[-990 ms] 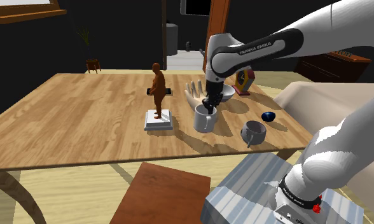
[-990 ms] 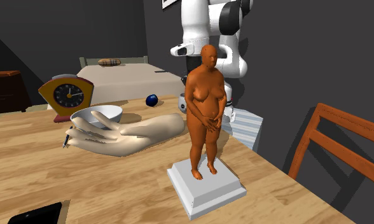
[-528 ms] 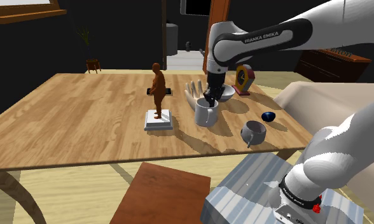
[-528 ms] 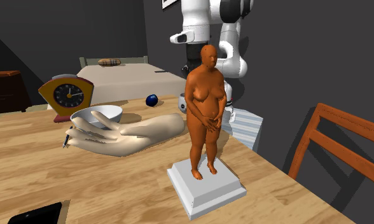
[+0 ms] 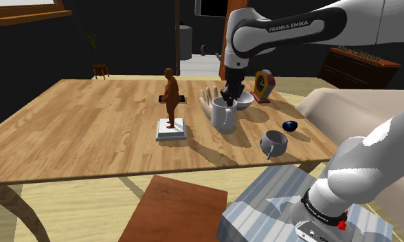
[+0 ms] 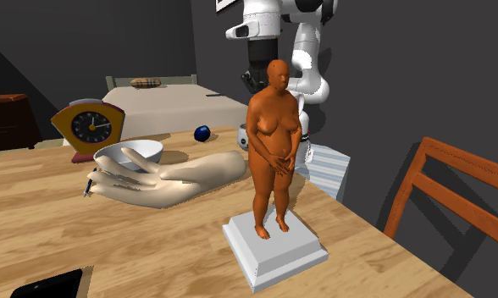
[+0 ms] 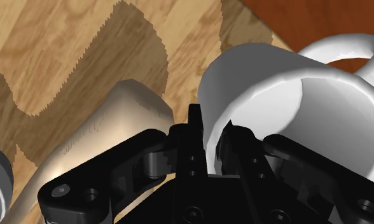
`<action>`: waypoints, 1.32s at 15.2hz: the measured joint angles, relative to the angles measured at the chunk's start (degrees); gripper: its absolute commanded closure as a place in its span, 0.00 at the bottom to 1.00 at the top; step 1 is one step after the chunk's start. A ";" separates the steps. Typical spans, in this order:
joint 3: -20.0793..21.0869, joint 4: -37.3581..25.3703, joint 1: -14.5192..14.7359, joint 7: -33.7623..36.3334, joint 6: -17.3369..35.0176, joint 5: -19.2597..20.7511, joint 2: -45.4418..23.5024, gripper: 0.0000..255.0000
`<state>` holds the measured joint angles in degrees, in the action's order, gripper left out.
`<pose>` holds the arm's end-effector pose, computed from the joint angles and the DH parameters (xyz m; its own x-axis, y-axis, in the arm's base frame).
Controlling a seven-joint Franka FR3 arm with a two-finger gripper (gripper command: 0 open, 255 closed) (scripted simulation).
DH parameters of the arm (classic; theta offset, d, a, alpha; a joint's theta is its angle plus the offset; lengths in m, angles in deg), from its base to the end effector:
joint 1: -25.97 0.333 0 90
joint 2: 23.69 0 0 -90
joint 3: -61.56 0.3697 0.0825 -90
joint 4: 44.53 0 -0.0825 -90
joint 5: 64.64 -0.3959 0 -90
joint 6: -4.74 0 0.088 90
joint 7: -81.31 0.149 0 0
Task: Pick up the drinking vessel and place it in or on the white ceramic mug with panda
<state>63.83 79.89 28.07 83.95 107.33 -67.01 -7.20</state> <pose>0.4483 0.0408 0.5109 0.9954 0.0182 -0.0945 0.0160 -0.9996 -0.0238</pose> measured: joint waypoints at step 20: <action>-11.98 17.35 -7.99 -15.48 -12.73 9.31 30.20 1.00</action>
<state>51.85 97.24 20.08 68.47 94.60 -57.70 23.00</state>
